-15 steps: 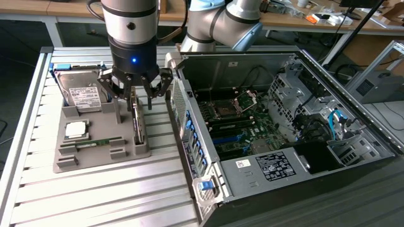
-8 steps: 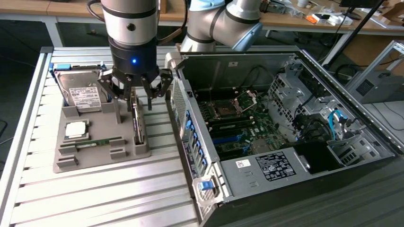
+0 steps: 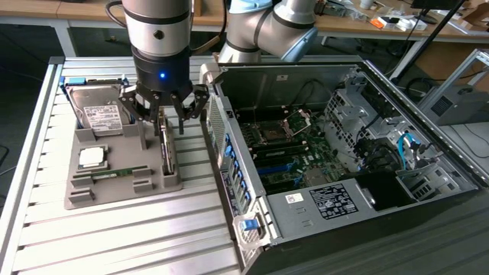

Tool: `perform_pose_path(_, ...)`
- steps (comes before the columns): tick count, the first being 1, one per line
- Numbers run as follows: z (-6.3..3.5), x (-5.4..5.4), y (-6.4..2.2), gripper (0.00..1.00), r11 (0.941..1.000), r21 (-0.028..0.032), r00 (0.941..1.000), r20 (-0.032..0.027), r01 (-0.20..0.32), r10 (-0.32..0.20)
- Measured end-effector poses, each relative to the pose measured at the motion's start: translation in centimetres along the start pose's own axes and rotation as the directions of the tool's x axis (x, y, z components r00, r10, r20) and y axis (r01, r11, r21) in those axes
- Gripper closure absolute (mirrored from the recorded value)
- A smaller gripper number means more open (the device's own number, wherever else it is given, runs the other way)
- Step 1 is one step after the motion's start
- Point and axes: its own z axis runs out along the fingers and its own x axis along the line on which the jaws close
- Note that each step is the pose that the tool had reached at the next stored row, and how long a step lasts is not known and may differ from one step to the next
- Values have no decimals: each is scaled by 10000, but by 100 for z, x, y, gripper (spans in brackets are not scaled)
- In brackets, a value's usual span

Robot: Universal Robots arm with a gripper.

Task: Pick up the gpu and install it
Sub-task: 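Pick up the gpu and move the gpu toward the slot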

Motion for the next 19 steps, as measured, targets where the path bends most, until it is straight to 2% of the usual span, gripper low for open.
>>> perform_pose_path(19,55,1,-1,52,10000,0,10000,0,0,0)
